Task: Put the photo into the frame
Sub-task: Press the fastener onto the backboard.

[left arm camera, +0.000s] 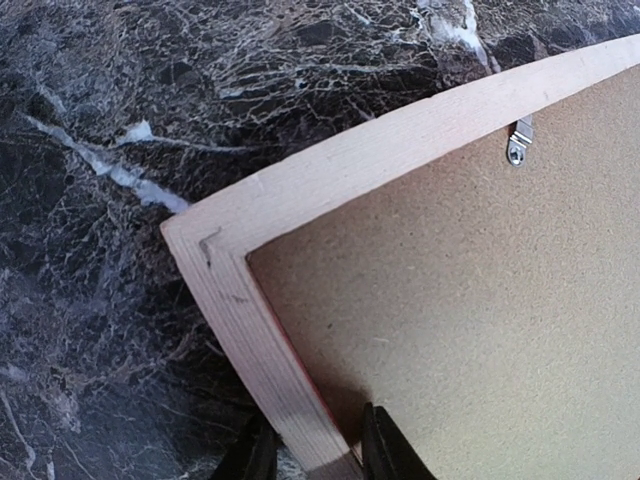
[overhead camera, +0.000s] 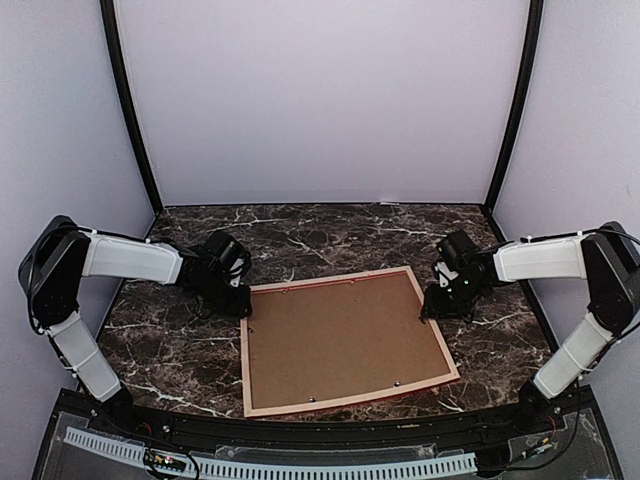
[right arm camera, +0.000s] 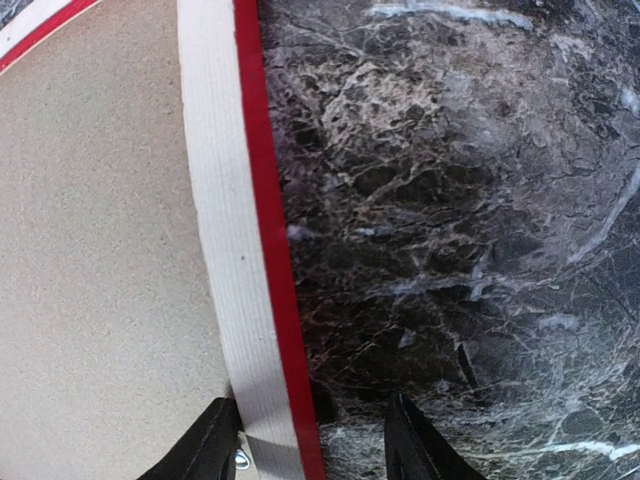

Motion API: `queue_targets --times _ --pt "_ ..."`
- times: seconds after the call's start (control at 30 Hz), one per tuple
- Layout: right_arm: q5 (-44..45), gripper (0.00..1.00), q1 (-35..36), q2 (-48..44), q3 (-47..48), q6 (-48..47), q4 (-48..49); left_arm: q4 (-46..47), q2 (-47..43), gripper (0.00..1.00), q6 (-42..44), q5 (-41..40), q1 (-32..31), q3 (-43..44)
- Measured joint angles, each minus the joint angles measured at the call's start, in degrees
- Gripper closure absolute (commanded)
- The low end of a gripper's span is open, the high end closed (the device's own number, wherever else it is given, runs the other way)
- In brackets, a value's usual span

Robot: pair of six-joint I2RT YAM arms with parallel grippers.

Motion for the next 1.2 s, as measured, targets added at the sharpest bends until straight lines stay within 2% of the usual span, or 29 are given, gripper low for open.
queue_targets --times 0.5,1.2 --pt "-3.69 0.43 0.52 -0.55 -0.92 -4.13 0.37 -0.24 0.31 0.70 -0.13 -0.04 -0.02 0.42" --pt "-3.65 0.42 2.01 -0.57 -0.24 -3.43 -2.91 -0.26 0.33 0.70 -0.39 -0.04 -0.02 0.44"
